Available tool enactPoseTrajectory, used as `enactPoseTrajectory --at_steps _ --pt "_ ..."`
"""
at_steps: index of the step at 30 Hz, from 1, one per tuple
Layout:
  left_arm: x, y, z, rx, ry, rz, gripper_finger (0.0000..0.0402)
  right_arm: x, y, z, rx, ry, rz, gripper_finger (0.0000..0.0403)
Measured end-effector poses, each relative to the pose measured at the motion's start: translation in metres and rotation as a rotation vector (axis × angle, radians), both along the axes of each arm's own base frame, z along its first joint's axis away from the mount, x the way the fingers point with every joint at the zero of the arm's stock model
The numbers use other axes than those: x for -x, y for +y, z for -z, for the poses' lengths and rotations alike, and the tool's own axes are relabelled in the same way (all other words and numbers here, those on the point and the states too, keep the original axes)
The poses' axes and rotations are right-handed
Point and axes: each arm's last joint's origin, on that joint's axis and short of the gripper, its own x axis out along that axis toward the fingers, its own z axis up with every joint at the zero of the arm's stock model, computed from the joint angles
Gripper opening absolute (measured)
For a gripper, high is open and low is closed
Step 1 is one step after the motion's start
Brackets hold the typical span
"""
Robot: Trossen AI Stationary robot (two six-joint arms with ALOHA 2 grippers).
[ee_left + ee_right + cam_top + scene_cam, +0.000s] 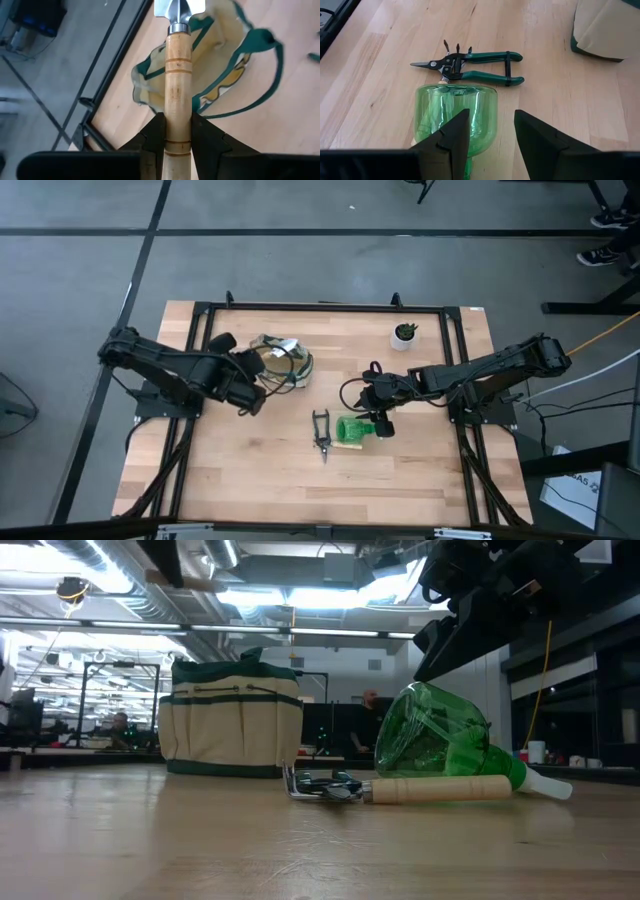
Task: Pick & Place Garden tools in Gardening bag
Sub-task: Put the trowel into the gardening bag
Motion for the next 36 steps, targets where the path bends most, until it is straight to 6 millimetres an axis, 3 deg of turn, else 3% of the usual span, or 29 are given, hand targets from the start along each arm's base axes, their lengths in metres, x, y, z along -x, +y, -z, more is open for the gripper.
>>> enactPoseTrajectory --at_steps 12,24,36 --pt "-0.003 0.021 0.013 0.038 0.164 0.024 0.0067 0.000 0.000 0.000 0.000 0.000 0.000 0.0158" --pt "-0.006 0.039 0.016 0.038 0.398 0.254 0.0067 0.000 0.000 0.000 0.000 0.000 0.000 0.0158" --pt "-0.018 0.055 0.032 0.071 0.526 0.262 0.0067 0.000 0.000 0.000 0.000 -0.002 0.000 0.0158"
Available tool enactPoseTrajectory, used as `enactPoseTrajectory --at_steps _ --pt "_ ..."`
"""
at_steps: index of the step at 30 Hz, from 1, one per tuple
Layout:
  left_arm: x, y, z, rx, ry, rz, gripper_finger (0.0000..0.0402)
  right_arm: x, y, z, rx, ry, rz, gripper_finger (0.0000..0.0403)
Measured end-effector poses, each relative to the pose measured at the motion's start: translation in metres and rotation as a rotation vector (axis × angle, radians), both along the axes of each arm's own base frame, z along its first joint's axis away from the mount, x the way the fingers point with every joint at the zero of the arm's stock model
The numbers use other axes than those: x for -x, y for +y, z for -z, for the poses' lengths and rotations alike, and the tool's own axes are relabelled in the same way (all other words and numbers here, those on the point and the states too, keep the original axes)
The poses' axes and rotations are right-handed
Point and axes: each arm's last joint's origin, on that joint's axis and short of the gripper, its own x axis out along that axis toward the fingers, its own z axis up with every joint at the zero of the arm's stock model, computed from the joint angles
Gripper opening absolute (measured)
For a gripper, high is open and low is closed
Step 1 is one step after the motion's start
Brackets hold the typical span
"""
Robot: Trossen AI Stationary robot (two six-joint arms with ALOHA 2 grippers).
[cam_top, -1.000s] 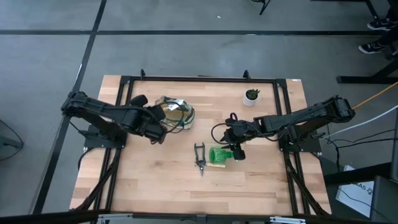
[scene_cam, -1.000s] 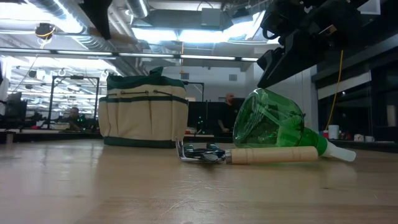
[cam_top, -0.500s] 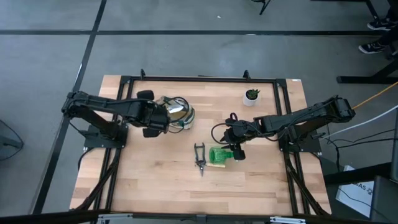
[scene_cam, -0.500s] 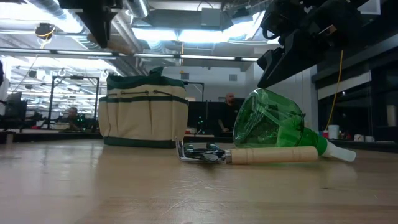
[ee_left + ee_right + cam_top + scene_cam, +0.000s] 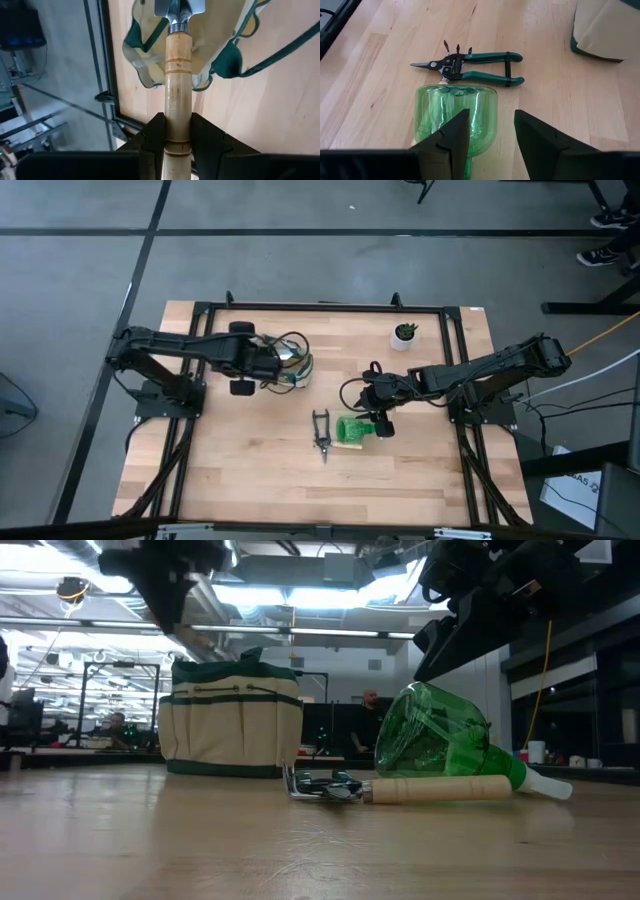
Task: Pick & Place Garden tools in Gardening bag
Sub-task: Put the trowel into the gardening bag, then put the hand rake into the gardening bag
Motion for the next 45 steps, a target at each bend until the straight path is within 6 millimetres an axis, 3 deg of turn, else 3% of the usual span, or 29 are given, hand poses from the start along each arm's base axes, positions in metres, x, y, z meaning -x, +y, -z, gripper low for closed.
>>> enactPoseTrajectory --at_steps 11,32,45 --pt "-0.009 0.004 0.020 -0.056 0.091 -0.005 0.0087 0.000 0.000 0.000 0.000 0.000 0.000 0.0158" --pt "-0.008 0.002 0.020 -0.081 0.059 -0.032 0.0123 0.000 0.000 0.000 0.000 0.002 0.000 0.0158" --pt "0.016 -0.017 -0.005 -0.072 -0.134 -0.054 0.0101 0.000 0.000 0.000 0.000 0.002 0.000 0.0158"
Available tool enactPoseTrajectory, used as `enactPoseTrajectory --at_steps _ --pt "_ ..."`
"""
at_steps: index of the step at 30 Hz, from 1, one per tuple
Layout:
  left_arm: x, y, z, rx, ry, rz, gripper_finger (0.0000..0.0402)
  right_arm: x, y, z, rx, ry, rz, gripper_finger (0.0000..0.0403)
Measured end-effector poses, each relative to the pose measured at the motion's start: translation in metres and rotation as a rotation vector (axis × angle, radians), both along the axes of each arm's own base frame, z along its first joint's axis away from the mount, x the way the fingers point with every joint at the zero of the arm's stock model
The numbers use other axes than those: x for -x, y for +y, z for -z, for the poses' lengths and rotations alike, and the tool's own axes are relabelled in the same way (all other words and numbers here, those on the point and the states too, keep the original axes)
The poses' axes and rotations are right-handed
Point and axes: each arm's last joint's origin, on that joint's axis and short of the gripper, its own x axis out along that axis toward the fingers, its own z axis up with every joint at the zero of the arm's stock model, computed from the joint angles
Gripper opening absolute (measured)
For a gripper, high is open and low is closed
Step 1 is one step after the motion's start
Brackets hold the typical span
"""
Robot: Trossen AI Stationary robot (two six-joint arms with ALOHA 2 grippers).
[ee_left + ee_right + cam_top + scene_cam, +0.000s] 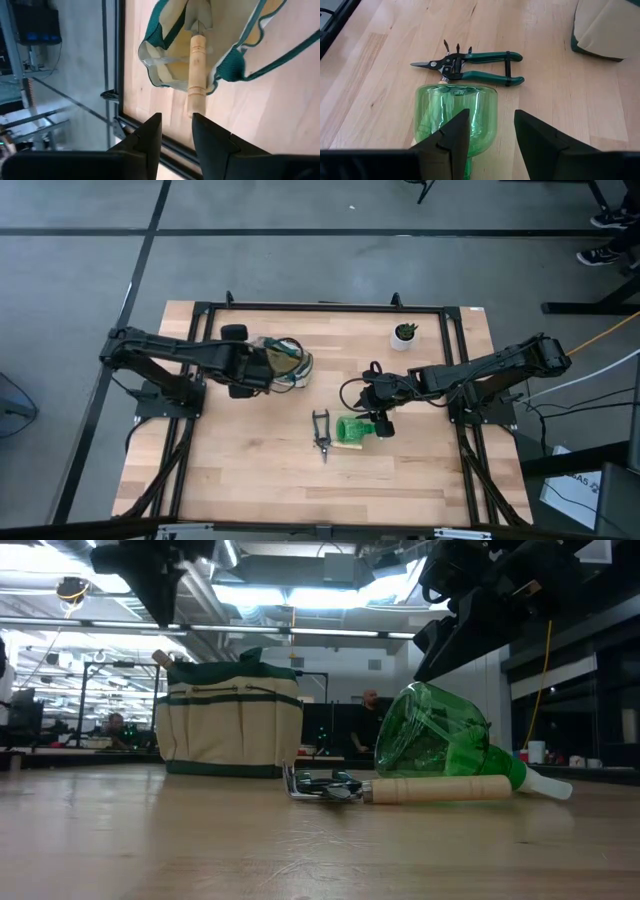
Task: Pick & Place Garden tools in Gardening bag
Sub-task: Put the hand rake into the gardening bag
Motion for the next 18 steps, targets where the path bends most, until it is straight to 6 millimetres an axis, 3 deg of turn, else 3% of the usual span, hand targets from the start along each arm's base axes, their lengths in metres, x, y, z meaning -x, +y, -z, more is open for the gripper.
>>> enactPoseTrajectory --at_steps 5,18 --pt "0.005 -0.012 -0.009 0.016 -0.145 0.004 0.0094 0.000 0.000 0.000 0.000 0.000 0.000 0.0158" --pt "-0.007 -0.063 -0.014 0.161 -0.336 0.290 0.0091 0.000 0.000 0.000 0.000 -0.001 0.000 0.0158"
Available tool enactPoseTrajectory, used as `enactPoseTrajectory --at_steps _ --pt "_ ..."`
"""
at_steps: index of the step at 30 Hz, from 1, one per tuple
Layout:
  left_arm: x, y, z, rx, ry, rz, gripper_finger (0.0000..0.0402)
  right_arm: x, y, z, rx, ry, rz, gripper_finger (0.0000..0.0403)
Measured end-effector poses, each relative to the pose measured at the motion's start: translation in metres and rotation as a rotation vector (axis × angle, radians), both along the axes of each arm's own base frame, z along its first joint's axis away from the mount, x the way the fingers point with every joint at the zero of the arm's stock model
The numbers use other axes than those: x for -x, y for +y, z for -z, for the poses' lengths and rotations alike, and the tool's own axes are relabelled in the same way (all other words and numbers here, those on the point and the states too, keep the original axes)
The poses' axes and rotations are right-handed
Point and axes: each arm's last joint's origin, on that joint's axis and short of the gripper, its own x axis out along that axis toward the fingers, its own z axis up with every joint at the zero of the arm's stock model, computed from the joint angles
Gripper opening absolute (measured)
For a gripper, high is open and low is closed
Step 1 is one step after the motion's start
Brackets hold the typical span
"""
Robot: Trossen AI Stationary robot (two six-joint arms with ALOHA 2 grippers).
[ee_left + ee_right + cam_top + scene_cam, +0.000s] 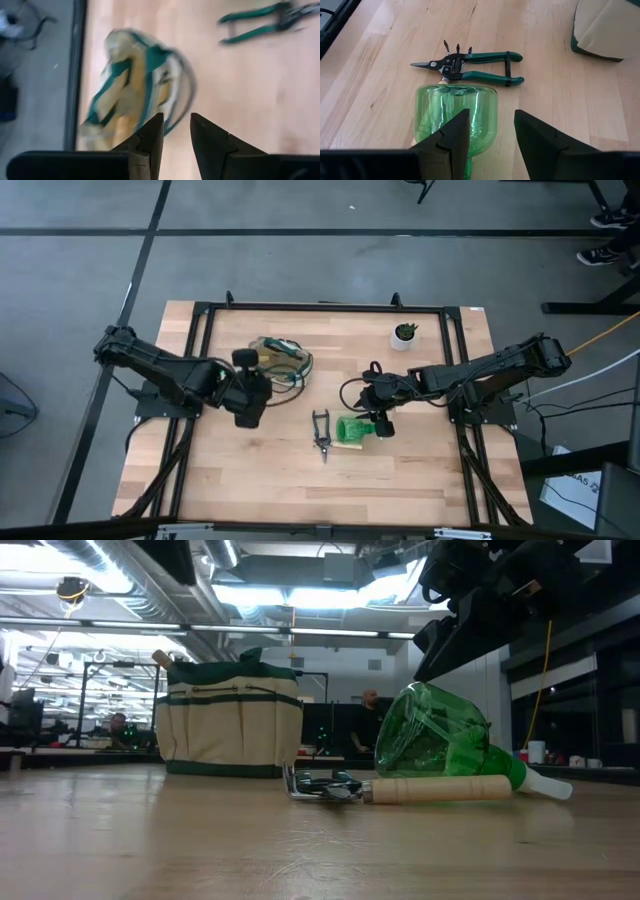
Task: Pick & Place Garden tools in Gardening bag
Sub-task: Put the hand rake into the gardening bag
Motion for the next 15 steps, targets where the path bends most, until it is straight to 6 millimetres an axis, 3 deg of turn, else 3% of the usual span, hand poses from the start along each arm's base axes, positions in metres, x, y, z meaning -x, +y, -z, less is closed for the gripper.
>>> enactPoseTrajectory --at_steps 7,15 --pt "-0.001 -0.028 0.009 0.054 -0.074 0.077 0.0089 0.000 0.000 0.000 0.000 0.001 0.000 0.0158" --pt "-0.005 -0.045 0.050 0.104 -0.142 0.134 0.0088 0.000 0.000 0.000 0.000 0.000 -0.001 0.0158"
